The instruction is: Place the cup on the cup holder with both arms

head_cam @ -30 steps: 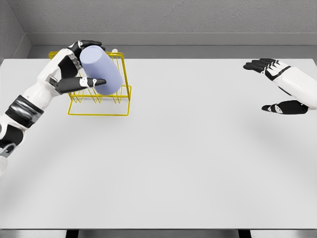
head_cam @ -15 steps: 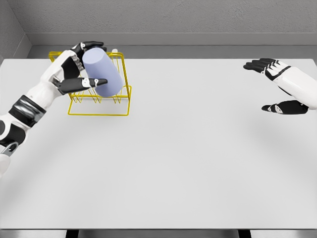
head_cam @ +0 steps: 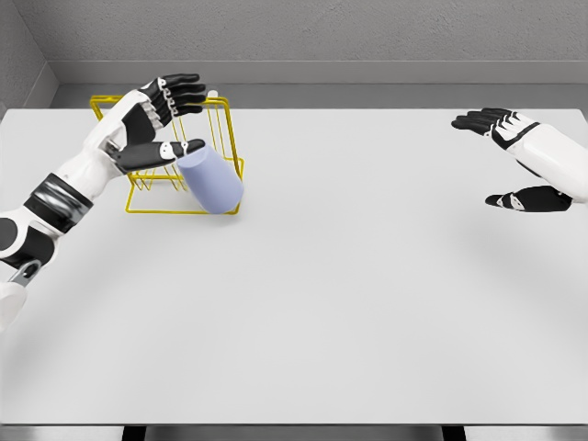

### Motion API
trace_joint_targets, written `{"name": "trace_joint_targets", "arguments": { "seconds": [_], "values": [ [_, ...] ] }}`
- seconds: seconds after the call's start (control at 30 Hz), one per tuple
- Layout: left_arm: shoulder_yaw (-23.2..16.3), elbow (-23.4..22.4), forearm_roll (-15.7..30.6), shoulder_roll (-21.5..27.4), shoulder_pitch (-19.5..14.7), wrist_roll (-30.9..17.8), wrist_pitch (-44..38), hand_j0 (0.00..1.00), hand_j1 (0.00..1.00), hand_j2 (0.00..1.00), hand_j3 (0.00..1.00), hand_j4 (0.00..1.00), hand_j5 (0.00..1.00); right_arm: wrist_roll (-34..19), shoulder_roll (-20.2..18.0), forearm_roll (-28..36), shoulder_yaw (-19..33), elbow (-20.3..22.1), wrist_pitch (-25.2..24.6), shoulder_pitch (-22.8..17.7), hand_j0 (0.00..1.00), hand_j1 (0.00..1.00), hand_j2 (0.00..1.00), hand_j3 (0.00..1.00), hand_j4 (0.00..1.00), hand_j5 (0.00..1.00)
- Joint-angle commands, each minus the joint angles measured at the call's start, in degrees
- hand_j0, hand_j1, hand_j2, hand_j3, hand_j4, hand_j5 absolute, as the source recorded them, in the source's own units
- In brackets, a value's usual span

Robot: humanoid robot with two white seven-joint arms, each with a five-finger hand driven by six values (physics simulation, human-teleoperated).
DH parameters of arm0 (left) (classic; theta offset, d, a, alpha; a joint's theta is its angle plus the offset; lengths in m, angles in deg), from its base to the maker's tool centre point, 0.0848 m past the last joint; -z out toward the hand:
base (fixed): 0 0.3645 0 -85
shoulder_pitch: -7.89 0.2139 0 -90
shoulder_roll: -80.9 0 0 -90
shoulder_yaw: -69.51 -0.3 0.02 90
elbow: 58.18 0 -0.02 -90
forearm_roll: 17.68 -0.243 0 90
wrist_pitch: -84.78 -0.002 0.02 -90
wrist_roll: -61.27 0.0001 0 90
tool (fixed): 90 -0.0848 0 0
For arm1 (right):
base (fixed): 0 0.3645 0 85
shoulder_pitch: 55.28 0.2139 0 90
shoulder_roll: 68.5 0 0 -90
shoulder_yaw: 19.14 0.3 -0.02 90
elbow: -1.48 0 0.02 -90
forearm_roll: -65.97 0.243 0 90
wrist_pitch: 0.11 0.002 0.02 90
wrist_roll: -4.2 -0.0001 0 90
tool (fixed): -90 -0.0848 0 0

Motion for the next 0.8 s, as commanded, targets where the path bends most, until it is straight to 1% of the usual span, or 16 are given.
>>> {"name": "trace_joint_targets", "arguments": {
  "seconds": [0.0, 0.1, 0.23, 0.27, 0.33, 0.37, 0.43, 0.5, 0.57, 0.63, 0.67, 0.7, 0.73, 0.77],
  "values": [
    [0.0, 0.1, 0.1, 0.0, 0.0, 0.0, 0.0, 0.77, 0.77, 0.77, 0.77, 0.77, 0.77, 0.0, 0.0, 0.4, 0.1, 0.0, -0.2, 0.0, 1.00, 1.00, 1.00, 1.00, 1.00, 1.00],
    [0.1, 0.2, 0.1, 0.0, 0.0, 0.0, 0.2, 0.76, 0.76, 0.76, 0.76, 0.76, 0.76, 0.0, 0.0, 0.4, 0.0, 0.1, -0.2, 0.0, 1.00, 1.00, 1.00, 1.00, 1.00, 1.00],
    [0.5, 1.7, 0.3, 0.8, 0.3, 0.0, 1.0, 0.76, 0.76, 0.76, 0.76, 0.76, 0.76, 0.0, 0.0, 0.4, 0.0, 0.1, -0.2, 0.0, 1.00, 1.00, 1.00, 1.00, 1.00, 1.00],
    [0.5, 2.4, 0.3, 1.3, 0.4, 0.0, 2.6, 0.77, 0.77, 0.77, 0.77, 0.77, 0.77, 0.0, 0.0, 0.4, 0.0, 0.1, -0.2, 0.0, 1.00, 1.00, 1.00, 1.00, 1.00, 1.00],
    [0.6, 4.5, 0.4, 4.3, 0.6, 0.0, 3.2, 0.77, 0.77, 0.77, 0.77, 0.77, 0.77, 0.0, 0.0, 0.4, 0.1, 0.1, -0.2, 0.0, 1.00, 1.00, 1.00, 1.00, 1.00, 1.00],
    [0.6, 5.3, 0.4, 5.9, 1.4, 0.0, 4.1, 0.78, 0.78, 0.78, 0.78, 0.78, 0.78, 0.0, 0.0, 0.4, 0.0, 0.1, -0.2, 0.0, 1.00, 1.00, 1.00, 1.00, 1.00, 1.00],
    [0.6, 6.0, 0.4, 7.8, 2.7, 0.0, 6.5, 0.78, 0.78, 0.78, 0.78, 0.78, 0.78, 0.0, 0.0, 0.4, 0.0, 0.1, -0.2, -0.1, 1.00, 1.00, 1.00, 1.00, 1.00, 1.00],
    [0.6, 6.7, 0.4, 10.4, 3.8, 0.0, 6.8, 0.79, 0.79, 0.79, 0.79, 0.79, 0.79, 0.0, 0.0, 0.4, 0.0, 0.1, -0.2, -0.1, 1.00, 1.00, 1.00, 1.00, 1.00, 1.00],
    [0.7, 6.7, 0.6, 14.5, 5.6, 0.0, 11.3, 0.80, 0.80, 0.80, 0.80, 0.80, 0.80, 0.0, 0.0, 0.4, 0.0, 0.1, -0.2, -0.1, 1.00, 1.00, 1.00, 1.00, 1.00, 1.00],
    [2.6, 6.6, 0.9, 17.1, 8.0, 0.0, 13.2, 0.81, 0.81, 0.81, 0.81, 0.81, 0.81, 0.0, 0.0, 0.4, 0.1, 0.0, -0.2, -0.1, 1.00, 1.00, 1.00, 1.00, 1.00, 1.00],
    [4.2, 6.6, 0.9, 18.2, 10.2, 0.0, 13.8, 0.84, 0.84, 0.84, 0.84, 0.84, 0.84, 0.0, 0.0, 0.4, 0.1, 0.0, -0.2, -0.1, 1.00, 1.00, 1.00, 1.00, 1.00, 1.00],
    [5.5, 6.6, 0.9, 18.8, 11.5, 0.0, 13.9, 0.85, 0.85, 0.85, 0.85, 0.85, 0.85, 0.0, 0.0, 0.4, 0.1, 0.0, -0.2, -0.1, 1.00, 1.00, 1.00, 1.00, 1.00, 1.00],
    [6.4, 6.4, 1.0, 19.0, 12.3, 0.0, 13.9, 0.91, 0.91, 0.91, 0.91, 0.91, 0.91, 0.0, 0.0, 0.4, 0.1, 0.0, -0.2, -0.2, 1.00, 1.00, 1.00, 1.00, 1.00, 1.00],
    [7.4, 6.2, 1.0, 19.2, 13.4, 0.2, 13.9, 0.92, 0.92, 0.92, 0.92, 0.92, 0.92, 0.0, 0.0, 0.4, 0.1, 0.0, -0.2, -0.3, 1.00, 1.00, 1.00, 1.00, 1.00, 1.00]
  ]
}}
